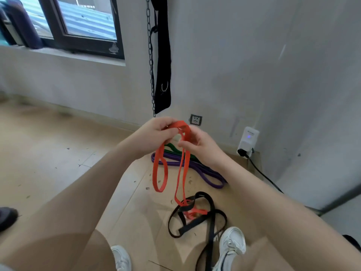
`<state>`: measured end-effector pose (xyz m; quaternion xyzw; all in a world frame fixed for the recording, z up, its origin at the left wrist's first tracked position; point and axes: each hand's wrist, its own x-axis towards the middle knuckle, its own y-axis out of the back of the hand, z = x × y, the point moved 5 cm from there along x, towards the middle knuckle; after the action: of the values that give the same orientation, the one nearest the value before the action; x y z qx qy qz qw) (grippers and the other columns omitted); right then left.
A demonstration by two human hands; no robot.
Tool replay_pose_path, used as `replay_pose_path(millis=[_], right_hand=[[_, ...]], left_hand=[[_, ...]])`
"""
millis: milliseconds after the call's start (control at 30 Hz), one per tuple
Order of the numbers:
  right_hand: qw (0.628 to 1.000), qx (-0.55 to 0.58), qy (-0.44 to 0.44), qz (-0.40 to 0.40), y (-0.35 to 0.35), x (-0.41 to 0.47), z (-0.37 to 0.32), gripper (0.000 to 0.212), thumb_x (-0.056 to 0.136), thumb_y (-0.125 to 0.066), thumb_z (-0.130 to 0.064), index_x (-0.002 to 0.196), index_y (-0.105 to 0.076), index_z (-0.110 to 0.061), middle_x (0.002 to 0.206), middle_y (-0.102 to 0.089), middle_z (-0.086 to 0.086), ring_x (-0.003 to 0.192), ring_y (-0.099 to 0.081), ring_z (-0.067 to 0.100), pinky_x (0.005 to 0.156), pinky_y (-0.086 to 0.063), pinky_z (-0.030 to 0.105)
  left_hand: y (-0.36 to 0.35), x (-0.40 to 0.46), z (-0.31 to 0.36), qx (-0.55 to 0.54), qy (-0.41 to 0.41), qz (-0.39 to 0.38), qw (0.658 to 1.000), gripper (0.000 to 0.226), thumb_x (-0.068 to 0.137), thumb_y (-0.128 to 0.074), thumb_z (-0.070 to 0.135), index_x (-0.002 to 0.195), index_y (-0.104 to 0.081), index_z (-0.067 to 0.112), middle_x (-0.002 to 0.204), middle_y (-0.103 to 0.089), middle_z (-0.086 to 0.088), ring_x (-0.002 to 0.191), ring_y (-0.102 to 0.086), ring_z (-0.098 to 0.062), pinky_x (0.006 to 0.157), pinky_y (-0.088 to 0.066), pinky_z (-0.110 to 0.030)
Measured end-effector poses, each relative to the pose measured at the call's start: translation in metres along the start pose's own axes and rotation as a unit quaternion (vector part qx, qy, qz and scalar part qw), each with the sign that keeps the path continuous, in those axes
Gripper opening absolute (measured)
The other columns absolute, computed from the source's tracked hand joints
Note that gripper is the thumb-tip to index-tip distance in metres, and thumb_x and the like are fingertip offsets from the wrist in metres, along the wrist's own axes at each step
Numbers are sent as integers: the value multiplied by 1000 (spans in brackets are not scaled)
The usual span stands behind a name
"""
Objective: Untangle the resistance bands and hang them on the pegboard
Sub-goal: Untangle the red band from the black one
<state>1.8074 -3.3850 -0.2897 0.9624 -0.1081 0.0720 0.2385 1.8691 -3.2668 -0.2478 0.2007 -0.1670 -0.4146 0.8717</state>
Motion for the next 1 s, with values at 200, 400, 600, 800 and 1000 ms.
replay_pose_path(millis=[200, 400, 600, 800, 1000], right_hand=[[979, -187, 69, 45, 13, -5, -14, 12, 93, -56, -19, 103, -62, -16, 84, -58, -6, 75, -56, 10, 72, -48, 23], [967, -238, -15, -85, -1, -18, 19, 14, 90, -58, -14, 103, -59, -18, 92, -61, -3, 84, -60, 16, 75, -49, 23], [960, -244, -135, -10, 17, -32, 71, 7, 95, -48, -25, 91, -54, -23, 90, -58, 9, 74, -57, 21, 61, -46, 30], [989, -97, -22, 111, 58, -11, -1, 14, 95, -50, -17, 109, -52, -20, 89, -57, -6, 86, -57, 12, 66, -46, 16], [987, -107, 80, 84, 60, 9, -71, 14, 89, -62, -14, 88, -58, -27, 83, -63, -4, 75, -58, 15, 67, -48, 23]], left_hand=[[8, -13, -1, 114, -18, 31, 993, 26, 91, -56, 22, 117, -60, 25, 88, -65, 4, 73, -59, -10, 66, -45, -20], [12, -17, 13, 2, -60, 137, 989, 22, 94, -51, 13, 109, -63, 21, 84, -60, 21, 74, -55, 16, 70, -40, 0], [17, -30, -27, -128, 4, 208, 970, 21, 97, -44, 13, 106, -62, 14, 56, -49, 14, 49, -43, 2, 51, -38, -10], [5, -39, -89, -84, 114, 75, 987, 19, 95, -47, 13, 112, -53, 17, 63, -45, -1, 57, -42, -13, 59, -40, -26], [0, -23, -68, -61, 123, -63, 988, 42, 78, -61, 46, 88, -63, 5, 72, -63, -3, 69, -63, -15, 78, -53, -29]])
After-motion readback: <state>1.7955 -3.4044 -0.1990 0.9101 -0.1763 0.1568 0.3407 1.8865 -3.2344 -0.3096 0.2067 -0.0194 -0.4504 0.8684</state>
